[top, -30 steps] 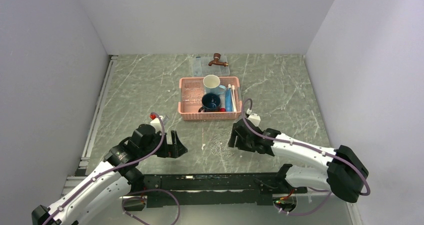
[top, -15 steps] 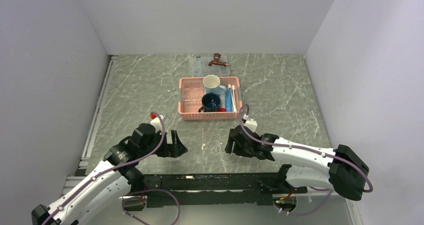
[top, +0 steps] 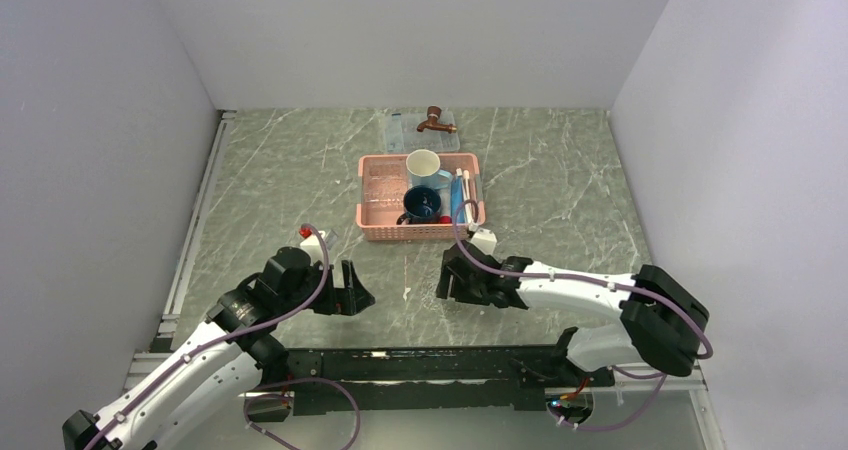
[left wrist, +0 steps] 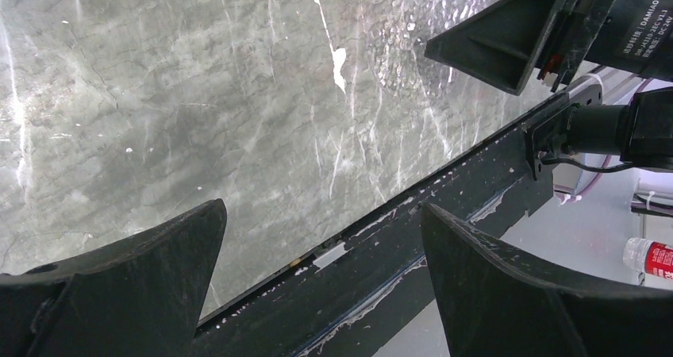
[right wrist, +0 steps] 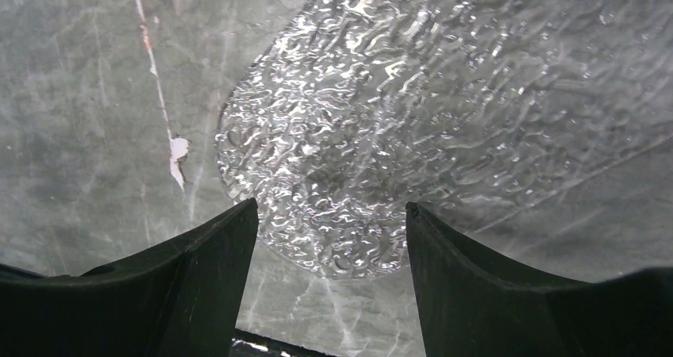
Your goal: Prepare toiletry sets of a toothbrush and toothpaste on the tray
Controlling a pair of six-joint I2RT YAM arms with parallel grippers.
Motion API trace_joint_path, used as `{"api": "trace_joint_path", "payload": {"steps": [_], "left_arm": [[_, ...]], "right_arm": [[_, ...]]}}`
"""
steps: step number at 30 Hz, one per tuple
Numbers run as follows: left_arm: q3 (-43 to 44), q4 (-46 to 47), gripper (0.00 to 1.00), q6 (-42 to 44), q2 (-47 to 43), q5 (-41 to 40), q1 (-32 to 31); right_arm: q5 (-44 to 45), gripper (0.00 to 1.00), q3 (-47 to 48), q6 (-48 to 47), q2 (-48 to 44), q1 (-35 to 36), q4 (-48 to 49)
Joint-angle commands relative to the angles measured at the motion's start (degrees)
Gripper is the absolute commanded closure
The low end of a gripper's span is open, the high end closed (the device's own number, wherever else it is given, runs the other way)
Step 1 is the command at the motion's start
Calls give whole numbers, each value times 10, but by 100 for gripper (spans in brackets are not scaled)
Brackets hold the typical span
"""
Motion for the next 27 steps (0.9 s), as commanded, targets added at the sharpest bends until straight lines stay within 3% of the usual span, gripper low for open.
{"api": "trace_joint_path", "payload": {"steps": [1,14,27], "left_arm": [[22,3,1,6,-9,-2,-1],[28,-9,1,1,-20,-16,-1],[80,-94,1,-28,-105,-131,-1]], "right_arm": [[0,30,25,-3,20,9,31],[-12,30,64,26,122,72,72],[2,30,168,78,229,121,92]]}}
